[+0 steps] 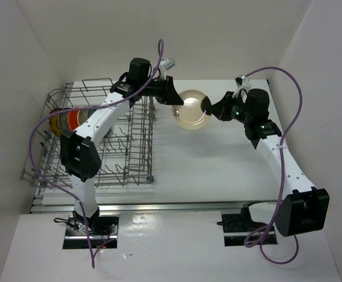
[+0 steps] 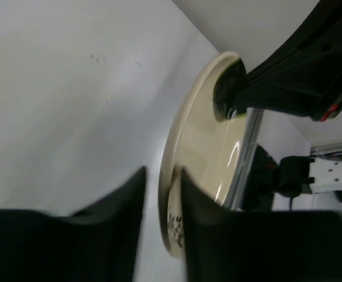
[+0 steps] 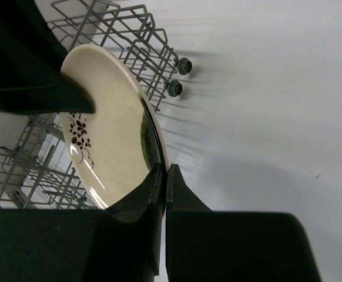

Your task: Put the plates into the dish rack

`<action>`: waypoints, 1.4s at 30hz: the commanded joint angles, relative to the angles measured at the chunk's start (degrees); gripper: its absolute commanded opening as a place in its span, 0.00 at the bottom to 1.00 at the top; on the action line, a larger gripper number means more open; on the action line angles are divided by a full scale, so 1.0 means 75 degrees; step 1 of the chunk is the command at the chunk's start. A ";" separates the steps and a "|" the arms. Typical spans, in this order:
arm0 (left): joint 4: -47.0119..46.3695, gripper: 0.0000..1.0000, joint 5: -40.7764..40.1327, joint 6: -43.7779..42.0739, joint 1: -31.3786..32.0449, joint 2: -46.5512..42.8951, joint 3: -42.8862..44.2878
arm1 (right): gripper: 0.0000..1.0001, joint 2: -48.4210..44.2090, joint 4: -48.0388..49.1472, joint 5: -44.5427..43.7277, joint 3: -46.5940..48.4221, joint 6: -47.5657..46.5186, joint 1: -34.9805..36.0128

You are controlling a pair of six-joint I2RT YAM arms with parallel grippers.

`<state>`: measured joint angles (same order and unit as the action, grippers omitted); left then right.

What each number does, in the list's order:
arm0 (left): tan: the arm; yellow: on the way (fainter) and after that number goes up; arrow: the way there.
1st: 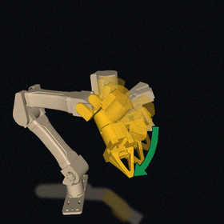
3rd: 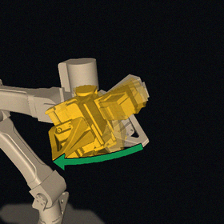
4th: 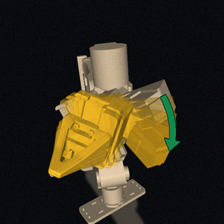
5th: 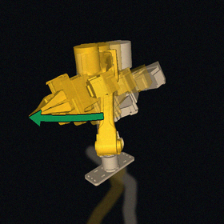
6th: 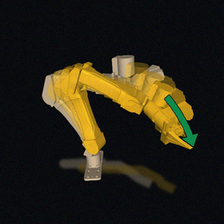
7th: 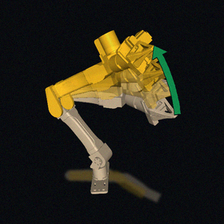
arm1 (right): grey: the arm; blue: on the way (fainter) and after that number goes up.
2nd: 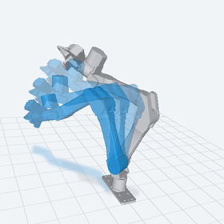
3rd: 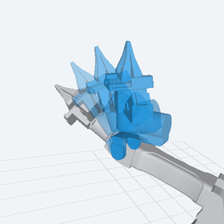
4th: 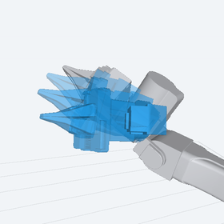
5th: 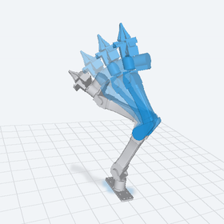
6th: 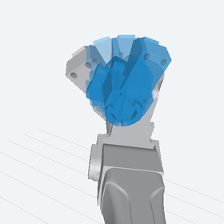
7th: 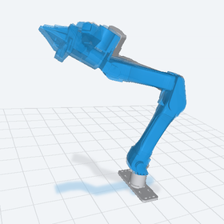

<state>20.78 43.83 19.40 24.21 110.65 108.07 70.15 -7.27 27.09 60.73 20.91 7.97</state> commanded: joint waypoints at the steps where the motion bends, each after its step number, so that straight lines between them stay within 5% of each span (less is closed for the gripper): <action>1: -0.0123 0.20 0.0356 -0.0008 0.0042 0.0281 0.0554 | 0.00 0.0068 0.0348 0.0196 0.0187 -0.0138 0.0121; 2: 0.0134 0.00 0.0273 -0.0008 0.0042 0.0282 0.0636 | 0.00 0.0069 0.0348 0.0196 0.0188 -0.0139 0.0121; 5: 0.0288 0.00 0.0110 -0.0172 0.0042 0.0282 0.0789 | 0.05 0.0151 0.0348 0.0114 0.0257 -0.0139 0.0121; 7: 0.0289 0.00 -0.0195 -0.0172 -0.0028 0.0119 0.0790 | 0.35 0.0151 0.0348 0.0032 0.0258 -0.0139 0.0121; 8: 0.0196 0.00 -0.0277 -0.0172 -0.0098 0.0013 0.0790 | 0.62 0.0151 0.0348 -0.0037 0.0258 -0.0139 0.0121; 14: -0.0613 0.00 -0.0758 0.0389 -0.1245 -0.1462 0.0219 | 0.98 -0.0411 -0.0086 -0.1372 0.0048 -0.0280 0.0121; 24: -0.0146 0.00 -0.4216 0.0157 -0.3553 -0.4440 -0.2209 | 1.00 0.0020 -0.0086 -0.3155 -0.0340 -0.0362 0.0121; 30: 0.0945 0.00 -0.5467 -0.0768 -0.4504 -0.4780 -0.2688 | 1.00 0.1238 0.0183 -0.2781 -0.0164 -0.0291 0.0121; 42: 0.0921 0.00 -0.6697 -0.1321 -0.4505 -0.3798 -0.3641 | 1.00 0.1733 0.0266 -0.2932 -0.0093 -0.0221 0.0121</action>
<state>28.38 -1.48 10.66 -9.61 80.16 79.85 83.02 -7.64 6.48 58.48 19.03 8.49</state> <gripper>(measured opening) 0.036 0.999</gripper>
